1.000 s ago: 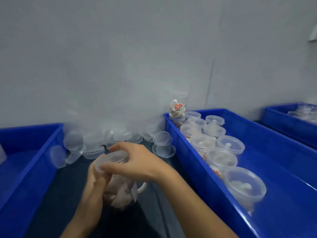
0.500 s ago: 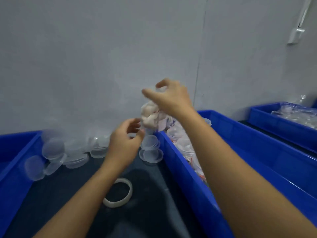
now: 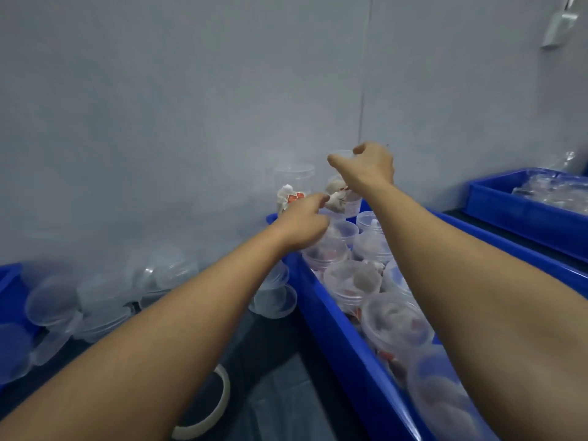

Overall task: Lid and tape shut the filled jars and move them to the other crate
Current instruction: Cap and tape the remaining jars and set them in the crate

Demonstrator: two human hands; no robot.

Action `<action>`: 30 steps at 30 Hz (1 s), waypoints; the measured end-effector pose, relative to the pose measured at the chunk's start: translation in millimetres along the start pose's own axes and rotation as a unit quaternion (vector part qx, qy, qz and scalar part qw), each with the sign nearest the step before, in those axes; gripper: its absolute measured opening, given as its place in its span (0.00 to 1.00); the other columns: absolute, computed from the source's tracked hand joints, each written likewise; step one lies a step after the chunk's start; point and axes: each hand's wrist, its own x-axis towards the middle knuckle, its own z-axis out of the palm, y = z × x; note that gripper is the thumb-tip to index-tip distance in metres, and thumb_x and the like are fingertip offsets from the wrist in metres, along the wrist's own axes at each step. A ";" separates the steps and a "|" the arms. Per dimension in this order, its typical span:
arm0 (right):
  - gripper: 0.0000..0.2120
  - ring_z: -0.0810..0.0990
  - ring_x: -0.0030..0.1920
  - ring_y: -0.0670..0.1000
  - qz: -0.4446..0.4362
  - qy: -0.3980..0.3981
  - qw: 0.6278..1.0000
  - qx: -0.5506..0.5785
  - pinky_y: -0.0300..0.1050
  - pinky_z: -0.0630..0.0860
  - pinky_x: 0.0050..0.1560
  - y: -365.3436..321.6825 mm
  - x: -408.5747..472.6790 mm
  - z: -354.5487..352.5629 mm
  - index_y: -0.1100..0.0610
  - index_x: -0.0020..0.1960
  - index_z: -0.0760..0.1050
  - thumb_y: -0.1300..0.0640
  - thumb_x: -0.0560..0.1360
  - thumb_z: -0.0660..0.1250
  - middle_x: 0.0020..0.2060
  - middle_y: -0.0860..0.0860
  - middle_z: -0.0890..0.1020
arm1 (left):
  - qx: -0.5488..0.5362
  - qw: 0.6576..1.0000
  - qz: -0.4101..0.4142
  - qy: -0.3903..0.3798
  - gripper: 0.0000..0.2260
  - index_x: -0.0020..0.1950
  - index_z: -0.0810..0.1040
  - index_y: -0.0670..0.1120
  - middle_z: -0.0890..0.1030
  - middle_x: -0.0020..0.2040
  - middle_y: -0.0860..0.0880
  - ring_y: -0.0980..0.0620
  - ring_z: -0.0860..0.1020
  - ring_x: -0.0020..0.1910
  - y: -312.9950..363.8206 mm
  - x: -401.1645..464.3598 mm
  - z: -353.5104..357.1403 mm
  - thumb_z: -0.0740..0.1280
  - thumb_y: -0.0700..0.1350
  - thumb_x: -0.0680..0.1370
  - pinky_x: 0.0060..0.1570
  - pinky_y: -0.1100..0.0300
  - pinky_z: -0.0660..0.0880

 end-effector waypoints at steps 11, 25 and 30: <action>0.30 0.78 0.41 0.40 -0.038 -0.089 0.993 0.066 0.32 0.72 0.34 35.8 43.4 42.3 0.51 0.71 0.75 0.37 0.74 0.73 0.59 0.47 0.76 | -0.009 1.000 0.008 -0.020 0.25 0.81 0.68 0.46 0.75 0.76 0.45 0.45 0.75 0.71 -23.4 25.7 32.6 0.62 0.39 0.83 0.70 0.47 0.75; 0.24 0.72 0.73 0.54 -0.032 0.054 0.993 0.104 0.46 0.67 0.72 12.4 5.1 32.1 0.56 0.77 0.69 0.52 0.82 0.62 0.74 0.53 0.74 | -0.054 0.982 0.052 0.172 0.17 0.67 0.82 0.49 0.85 0.56 0.56 0.63 0.81 0.56 -73.3 -61.0 -8.8 0.64 0.37 0.81 0.58 0.69 0.75; 0.18 0.76 0.62 0.56 -0.174 0.155 0.968 0.090 0.46 0.70 0.64 -50.5 -76.3 49.1 0.59 0.65 0.77 0.61 0.76 0.63 0.61 0.56 0.79 | -0.082 0.954 -0.051 0.284 0.16 0.65 0.81 0.52 0.84 0.52 0.55 0.61 0.81 0.48 -117.7 -119.5 -47.3 0.66 0.38 0.81 0.49 0.69 0.74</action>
